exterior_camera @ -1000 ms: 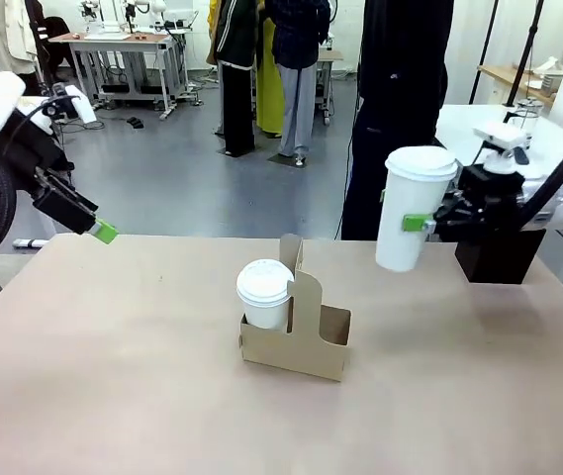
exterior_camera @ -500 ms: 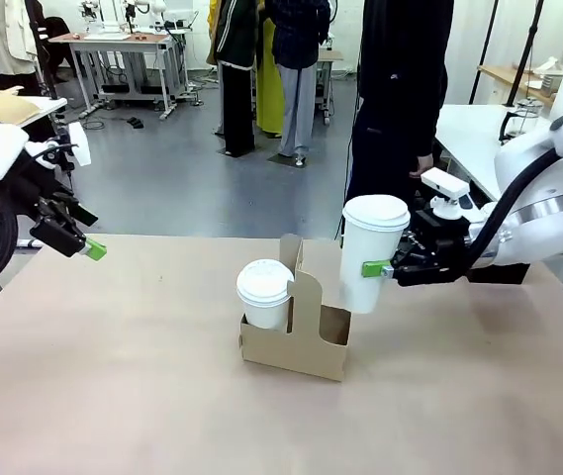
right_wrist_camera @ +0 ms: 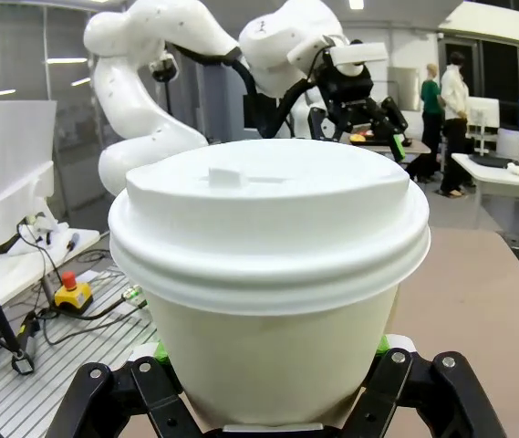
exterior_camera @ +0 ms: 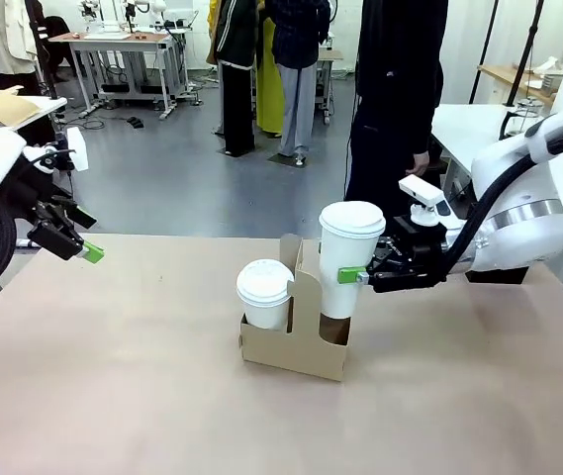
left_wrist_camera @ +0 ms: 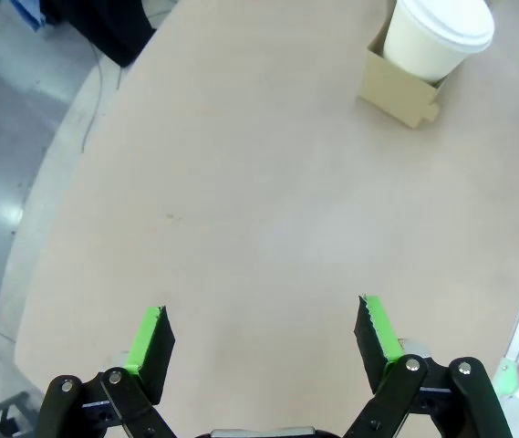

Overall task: Pour a drink into a cup and package it in a carrier.
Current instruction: Insert the held 600 ml Paper Cup into the Cup Carrier.

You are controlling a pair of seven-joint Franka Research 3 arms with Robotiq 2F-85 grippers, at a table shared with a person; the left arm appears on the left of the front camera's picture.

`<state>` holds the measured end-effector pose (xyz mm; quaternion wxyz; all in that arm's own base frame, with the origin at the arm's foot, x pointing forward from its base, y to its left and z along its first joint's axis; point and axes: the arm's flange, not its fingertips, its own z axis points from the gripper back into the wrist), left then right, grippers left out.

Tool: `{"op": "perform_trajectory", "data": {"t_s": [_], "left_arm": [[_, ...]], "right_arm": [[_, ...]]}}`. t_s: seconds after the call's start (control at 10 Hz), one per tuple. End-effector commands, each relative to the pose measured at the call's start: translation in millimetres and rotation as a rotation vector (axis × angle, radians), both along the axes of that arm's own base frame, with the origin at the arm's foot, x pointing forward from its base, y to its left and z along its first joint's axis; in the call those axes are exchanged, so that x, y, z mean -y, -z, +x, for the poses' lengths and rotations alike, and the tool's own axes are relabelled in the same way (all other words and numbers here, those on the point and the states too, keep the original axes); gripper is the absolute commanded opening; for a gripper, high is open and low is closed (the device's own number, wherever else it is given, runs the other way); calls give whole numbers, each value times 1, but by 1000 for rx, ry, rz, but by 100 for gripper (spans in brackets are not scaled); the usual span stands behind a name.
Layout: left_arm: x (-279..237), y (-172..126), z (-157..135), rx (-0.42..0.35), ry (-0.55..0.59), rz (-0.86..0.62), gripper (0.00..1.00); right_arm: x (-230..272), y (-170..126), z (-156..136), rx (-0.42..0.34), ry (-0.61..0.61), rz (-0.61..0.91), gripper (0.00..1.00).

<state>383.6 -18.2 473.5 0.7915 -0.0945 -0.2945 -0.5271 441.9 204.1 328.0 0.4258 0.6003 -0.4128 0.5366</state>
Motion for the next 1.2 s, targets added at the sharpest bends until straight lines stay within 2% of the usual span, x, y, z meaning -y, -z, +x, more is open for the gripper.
{"op": "perform_trajectory", "data": {"t_s": [0.0,0.2,0.6,1.1], "left_arm": [[0,-2,-1,-8,-5,-17,100],[0,-2,-1,-8,-5,-17,100],[0,-2,-1,-8,-5,-17,100],[0,-2,-1,-8,-5,-17,100]], "right_arm": [[-8,11,-1,19,22,17,81],[-6,20,-3,-22,21,21,81],[-1,37,-4,-42,10,29,81],[4,76,0,-15,-49,3,81]]}}
